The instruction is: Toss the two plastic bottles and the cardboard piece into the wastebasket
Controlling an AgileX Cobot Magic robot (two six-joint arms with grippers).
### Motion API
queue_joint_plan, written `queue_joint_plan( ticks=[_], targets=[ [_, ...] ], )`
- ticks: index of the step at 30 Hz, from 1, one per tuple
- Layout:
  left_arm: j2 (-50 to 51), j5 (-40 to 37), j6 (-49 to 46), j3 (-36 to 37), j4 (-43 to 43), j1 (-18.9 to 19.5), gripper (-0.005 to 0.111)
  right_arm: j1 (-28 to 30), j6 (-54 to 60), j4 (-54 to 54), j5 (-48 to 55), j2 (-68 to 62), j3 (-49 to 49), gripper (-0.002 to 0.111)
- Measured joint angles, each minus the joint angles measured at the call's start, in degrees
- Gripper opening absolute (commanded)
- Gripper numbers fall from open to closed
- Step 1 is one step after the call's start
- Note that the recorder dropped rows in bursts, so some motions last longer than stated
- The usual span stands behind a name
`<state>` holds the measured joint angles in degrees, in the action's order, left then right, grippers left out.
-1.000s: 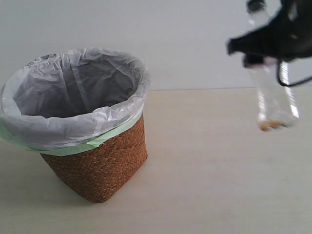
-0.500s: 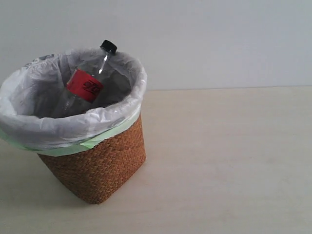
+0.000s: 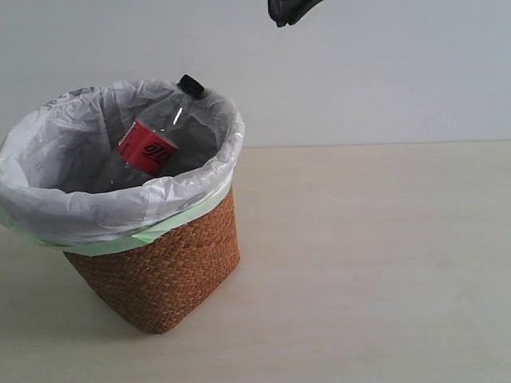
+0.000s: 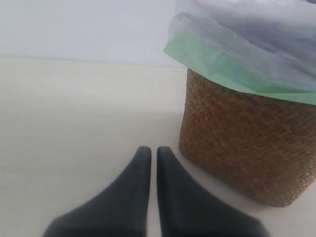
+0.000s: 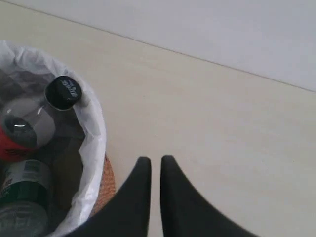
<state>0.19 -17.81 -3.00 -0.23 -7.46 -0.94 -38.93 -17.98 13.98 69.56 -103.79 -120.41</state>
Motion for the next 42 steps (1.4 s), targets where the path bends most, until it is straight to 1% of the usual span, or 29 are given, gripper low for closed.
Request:
queue_joint_plan(
  ticks=[5, 10, 14, 18, 20, 23, 25, 28, 31, 36, 39, 42],
  targets=[
    [0.00, 0.00, 0.00, 0.00, 0.00, 0.00, 0.004, -3.04, 0.62, 2.58, 0.29, 1.43, 1.85, 0.001],
    [0.00, 0.00, 0.00, 0.00, 0.00, 0.00, 0.004, -8.29, -3.25, 6.22, -0.50, 6.81, 12.20, 0.001],
    [0.00, 0.00, 0.00, 0.00, 0.00, 0.00, 0.004, -11.45, -10.10, 12.36, -7.59, 13.58, 27.95, 0.001],
    [0.00, 0.00, 0.00, 0.00, 0.00, 0.00, 0.004, -13.87, -20.51, 18.52, -18.74, 22.85, 46.83, 0.001],
    [0.00, 0.00, 0.00, 0.00, 0.00, 0.00, 0.004, -14.84, -27.25, 21.33, -26.73, 28.05, 56.12, 0.001],
    [0.00, 0.00, 0.00, 0.00, 0.00, 0.00, 0.004, -15.20, -36.55, 27.65, -40.06, 36.08, 69.87, 0.001],
    [0.00, 0.00, 0.00, 0.00, 0.00, 0.00, 0.004, -15.30, -43.02, 33.61, -46.57, 41.34, 78.02, 0.001],
    [0.00, 0.00, 0.00, 0.00, 0.00, 0.00, 0.004, -15.30, -50.61, 41.05, -51.00, 47.98, 85.99, 0.001],
    [0.00, 0.00, 0.00, 0.00, 0.00, 0.00, 0.004, -15.30, -53.04, 43.53, -51.07, 54.11, 91.04, 0.001],
    [0.00, 0.00, 0.00, 0.00, 0.00, 0.00, 0.004, -15.30, -53.81, 44.34, -47.24, 60.63, 95.99, 0.001],
    [0.00, 0.00, 0.00, 0.00, 0.00, 0.00, 0.004, -15.30, -55.51, 41.74, -43.61, 62.50, 97.32, 0.001],
    [0.00, 0.00, 0.00, 0.00, 0.00, 0.00, 0.004, -15.30, -57.11, 38.77, -42.06, 62.87, 97.67, 0.001]
  ],
)
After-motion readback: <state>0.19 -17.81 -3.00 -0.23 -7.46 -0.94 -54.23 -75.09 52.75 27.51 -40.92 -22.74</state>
